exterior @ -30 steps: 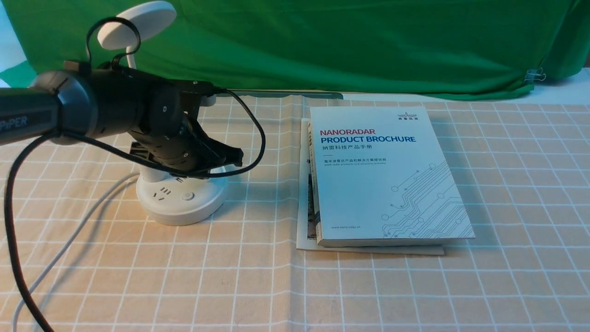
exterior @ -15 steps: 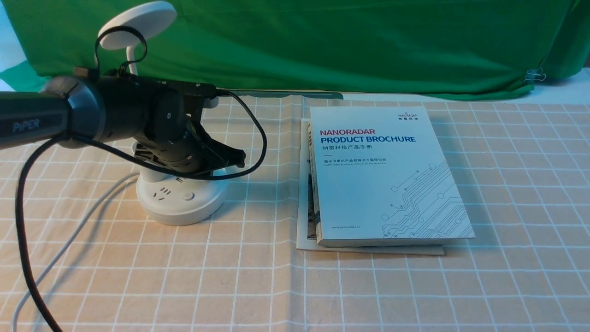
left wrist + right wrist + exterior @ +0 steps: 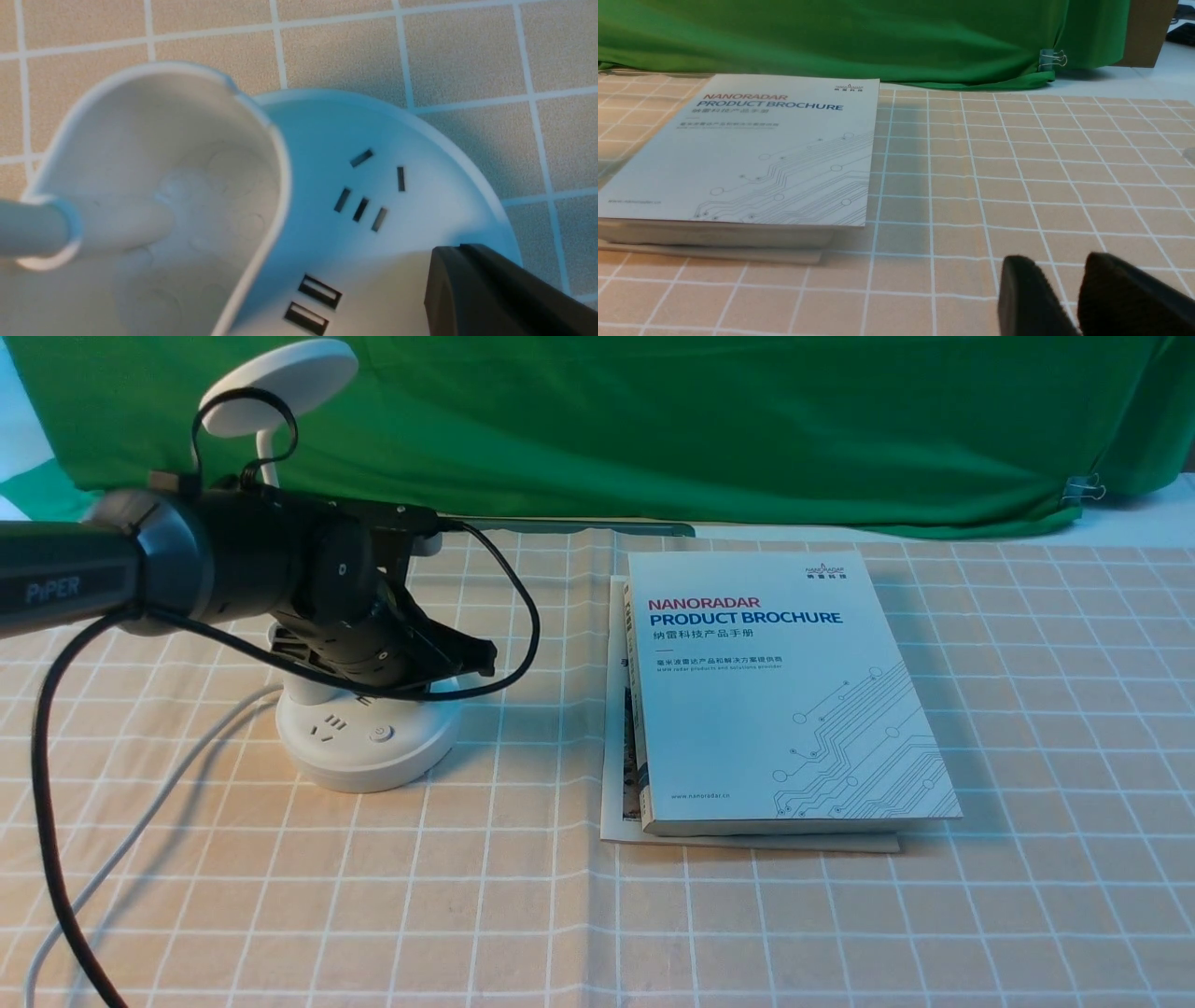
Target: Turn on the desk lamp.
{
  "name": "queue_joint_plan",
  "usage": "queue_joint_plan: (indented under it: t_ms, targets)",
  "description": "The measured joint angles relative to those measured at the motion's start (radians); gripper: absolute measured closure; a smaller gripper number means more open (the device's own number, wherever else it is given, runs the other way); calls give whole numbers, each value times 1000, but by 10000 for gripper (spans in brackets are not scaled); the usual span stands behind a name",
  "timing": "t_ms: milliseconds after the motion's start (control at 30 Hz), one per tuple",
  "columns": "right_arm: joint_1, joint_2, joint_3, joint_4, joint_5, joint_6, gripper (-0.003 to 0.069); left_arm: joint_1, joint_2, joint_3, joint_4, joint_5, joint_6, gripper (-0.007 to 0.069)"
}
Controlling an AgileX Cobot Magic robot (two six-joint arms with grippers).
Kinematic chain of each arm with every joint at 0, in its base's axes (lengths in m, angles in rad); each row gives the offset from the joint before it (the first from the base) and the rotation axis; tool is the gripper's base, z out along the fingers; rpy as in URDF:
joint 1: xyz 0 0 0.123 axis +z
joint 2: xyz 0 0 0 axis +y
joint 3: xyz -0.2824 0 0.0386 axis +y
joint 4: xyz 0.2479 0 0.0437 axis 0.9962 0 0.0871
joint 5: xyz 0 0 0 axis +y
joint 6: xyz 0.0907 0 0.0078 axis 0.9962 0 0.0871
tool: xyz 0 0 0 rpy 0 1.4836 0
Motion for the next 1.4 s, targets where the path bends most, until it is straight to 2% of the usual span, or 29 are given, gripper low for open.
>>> queue_joint_plan:
  t_ms: [400, 567, 667, 833, 967, 1133, 1300, 1400]
  targets:
    - [0, 0, 0, 0, 0, 0, 418, 0, 4, -17, -12, 26, 5, 624]
    - [0, 0, 0, 0, 0, 0, 418, -14, -91, 2, -47, 117, 22, 624]
    - [0, 0, 0, 0, 0, 0, 418, -48, -213, 45, -131, 146, 79, 624]
    - [0, 0, 0, 0, 0, 0, 418, -115, -420, 301, -338, 148, 206, 624]
    - [0, 0, 0, 0, 0, 0, 418, -152, -616, 451, -392, 130, 239, 624]
    - [0, 0, 0, 1, 0, 0, 418, -160, -928, 542, -381, -4, 269, 624]
    - [0, 0, 0, 1, 0, 0, 418, -161, -1269, 696, -317, -272, 393, 624]
    - [0, 0, 0, 1, 0, 0, 418, -161, -1368, 776, -314, -314, 406, 624]
